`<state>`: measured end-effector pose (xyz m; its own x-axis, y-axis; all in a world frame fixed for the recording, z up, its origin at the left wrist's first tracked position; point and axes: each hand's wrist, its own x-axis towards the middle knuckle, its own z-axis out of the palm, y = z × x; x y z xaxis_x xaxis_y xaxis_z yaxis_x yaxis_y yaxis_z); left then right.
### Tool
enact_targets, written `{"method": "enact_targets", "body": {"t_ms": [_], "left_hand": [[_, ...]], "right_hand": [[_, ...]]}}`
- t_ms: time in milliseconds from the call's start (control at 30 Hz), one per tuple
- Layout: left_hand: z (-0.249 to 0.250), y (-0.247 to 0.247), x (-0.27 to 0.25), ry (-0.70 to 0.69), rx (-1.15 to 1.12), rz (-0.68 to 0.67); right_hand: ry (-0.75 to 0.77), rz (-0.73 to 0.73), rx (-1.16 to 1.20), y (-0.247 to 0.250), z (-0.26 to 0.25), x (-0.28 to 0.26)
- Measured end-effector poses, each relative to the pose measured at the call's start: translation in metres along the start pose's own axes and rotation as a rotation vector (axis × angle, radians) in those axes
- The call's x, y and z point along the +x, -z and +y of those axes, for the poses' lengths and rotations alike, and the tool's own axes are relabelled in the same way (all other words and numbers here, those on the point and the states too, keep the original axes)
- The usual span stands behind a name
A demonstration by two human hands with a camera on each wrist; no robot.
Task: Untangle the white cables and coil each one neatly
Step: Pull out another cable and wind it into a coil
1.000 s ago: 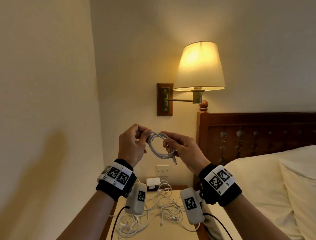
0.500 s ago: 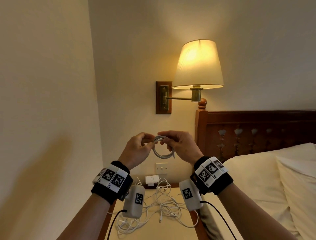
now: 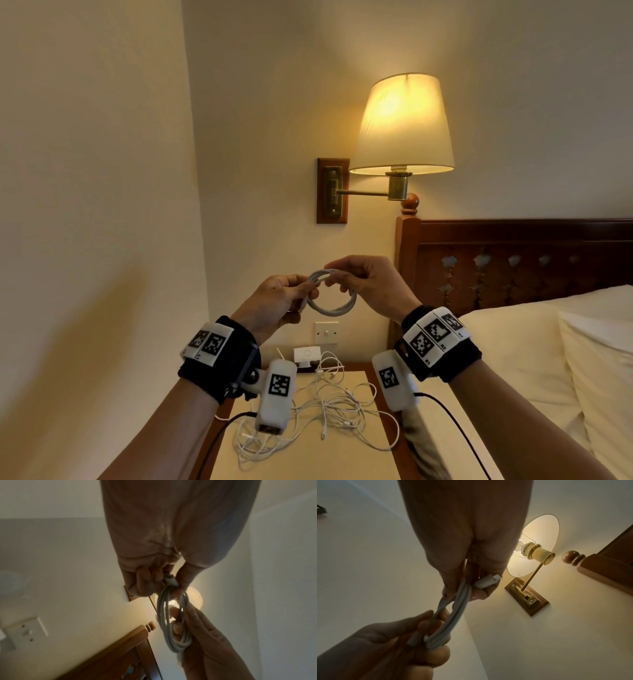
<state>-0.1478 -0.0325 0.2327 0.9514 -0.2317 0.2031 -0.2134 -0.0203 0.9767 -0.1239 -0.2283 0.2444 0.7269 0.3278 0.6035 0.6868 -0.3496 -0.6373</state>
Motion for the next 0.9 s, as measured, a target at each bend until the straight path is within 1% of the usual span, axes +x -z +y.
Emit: {"method": "enact_targets", "body": {"t_ms": [100,167,267,333,433,500,667,767,833,900], "left_hand": [[0.001,-0.002,-0.001,-0.029,0.054,0.017],[0.0,-0.004,-0.001,-0.082,0.166,0.047],[-0.002,-0.005,-0.001,-0.175,0.252,0.093],[-0.003,-0.005,-0.001,-0.307,0.419,0.178],[-0.004,-0.005,-0.001,-0.562,0.831,0.371],[-0.003,-0.007,-0.001,-0.639,0.964,0.443],[-0.004,-0.006,-0.001,-0.711,1.091,0.587],[-0.011,-0.002,0.0,-0.709,1.13,0.639],[-0.017,0.001,0.002,-0.676,1.077,0.617],[-0.02,0.001,0.003,-0.63,0.912,0.517]], "right_hand": [[-0.003,-0.009,-0.023,0.0,0.002,-0.001],[-0.012,-0.015,-0.04,0.0,0.001,-0.002],[-0.006,-0.022,-0.085,-0.003,0.0,-0.003],[-0.007,-0.017,-0.114,-0.004,0.001,-0.003],[-0.036,-0.01,-0.135,-0.008,0.003,-0.005],[-0.033,-0.01,-0.178,-0.011,0.002,-0.008],[0.013,-0.004,-0.236,-0.012,-0.003,-0.009],[0.028,-0.008,-0.263,-0.009,-0.008,-0.008],[0.019,-0.016,-0.259,-0.008,-0.009,-0.008],[-0.016,-0.036,-0.181,-0.007,-0.009,-0.007]]}}
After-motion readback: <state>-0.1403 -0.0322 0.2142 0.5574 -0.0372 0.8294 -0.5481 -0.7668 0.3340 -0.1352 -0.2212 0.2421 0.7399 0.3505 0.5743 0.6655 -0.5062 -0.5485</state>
